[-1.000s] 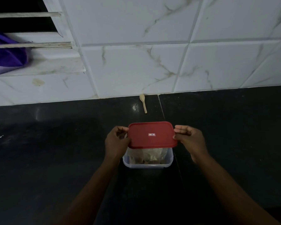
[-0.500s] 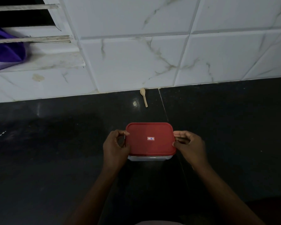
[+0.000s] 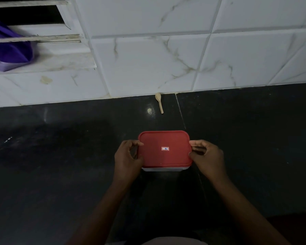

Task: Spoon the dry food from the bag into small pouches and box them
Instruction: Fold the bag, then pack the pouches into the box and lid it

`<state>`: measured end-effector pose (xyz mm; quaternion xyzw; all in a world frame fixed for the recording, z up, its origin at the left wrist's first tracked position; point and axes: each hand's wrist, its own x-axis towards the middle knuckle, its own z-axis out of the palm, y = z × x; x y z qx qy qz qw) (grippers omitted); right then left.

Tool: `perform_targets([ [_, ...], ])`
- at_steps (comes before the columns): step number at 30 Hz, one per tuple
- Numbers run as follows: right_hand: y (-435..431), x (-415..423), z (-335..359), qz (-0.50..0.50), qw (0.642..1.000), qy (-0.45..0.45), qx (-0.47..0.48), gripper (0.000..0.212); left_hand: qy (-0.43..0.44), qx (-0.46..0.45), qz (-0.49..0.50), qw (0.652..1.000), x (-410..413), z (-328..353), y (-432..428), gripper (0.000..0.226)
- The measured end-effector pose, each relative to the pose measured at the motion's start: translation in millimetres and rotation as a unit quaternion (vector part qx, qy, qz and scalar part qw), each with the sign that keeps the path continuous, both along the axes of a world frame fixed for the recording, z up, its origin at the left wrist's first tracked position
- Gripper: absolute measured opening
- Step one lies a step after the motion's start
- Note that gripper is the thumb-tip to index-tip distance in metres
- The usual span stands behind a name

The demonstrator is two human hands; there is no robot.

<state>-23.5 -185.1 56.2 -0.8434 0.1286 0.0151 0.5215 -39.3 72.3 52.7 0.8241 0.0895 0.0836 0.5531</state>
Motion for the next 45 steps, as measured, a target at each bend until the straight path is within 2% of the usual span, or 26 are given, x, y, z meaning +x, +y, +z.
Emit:
perform_targets([
  [7, 4.9, 3.9, 6.2, 0.002, 0.999, 0.019, -0.041, 0.035, 0.018, 0.046, -0.017, 0.999, 4.2, -0.5, 2.9, 0.039],
  [9, 7.4, 7.1, 7.1, 0.003, 0.998, 0.002, -0.057, 0.036, 0.024, 0.087, -0.026, 0.996, 7.8, -1.5, 2.4, 0.039],
  [11, 14.7, 12.2, 8.3, 0.031, 0.994, -0.038, -0.1, 0.042, -0.01, 0.135, -0.041, 0.99, 13.9, -0.4, -0.1, 0.041],
  [13, 24.2, 18.9, 6.6, 0.075, 0.981, -0.076, -0.16, 0.056, -0.056, 0.186, -0.077, 0.978, 22.6, -1.2, -6.1, 0.051],
  [15, 33.3, 24.6, 0.3, 0.119, 0.964, -0.073, -0.227, 0.073, -0.065, 0.256, -0.119, 0.957, 30.3, -6.2, -12.7, 0.069],
  [18, 40.2, 27.5, -14.4, 0.157, 0.939, -0.037, -0.303, 0.093, -0.024, 0.341, -0.17, 0.924, 35.2, -17.5, -18.0, 0.093],
  [20, 40.4, 26.4, -21.5, 0.162, 0.934, -0.027, -0.316, 0.096, 0.001, 0.364, -0.186, 0.913, 34.8, -23.6, -18.3, 0.099],
  [26, 42.8, 25.0, -28.1, 0.154, 0.927, -0.025, -0.341, 0.096, 0.003, 0.381, -0.187, 0.905, 34.7, -31.1, -18.1, 0.098],
  [39, 44.7, 28.8, -32.3, 0.158, 0.912, 0.006, -0.38, 0.099, -0.003, 0.356, -0.183, 0.916, 35.4, -39.9, -18.7, 0.096],
  [42, 44.7, 27.8, -31.3, 0.161, 0.92, -0.002, -0.358, 0.099, -0.003, 0.349, -0.184, 0.919, 35.5, -39.6, -19.0, 0.098],
  [45, 42.5, 28.2, -30.8, 0.164, 0.942, -0.019, -0.293, 0.097, -0.032, 0.317, -0.172, 0.932, 36.1, -42.5, -18.8, 0.094],
])
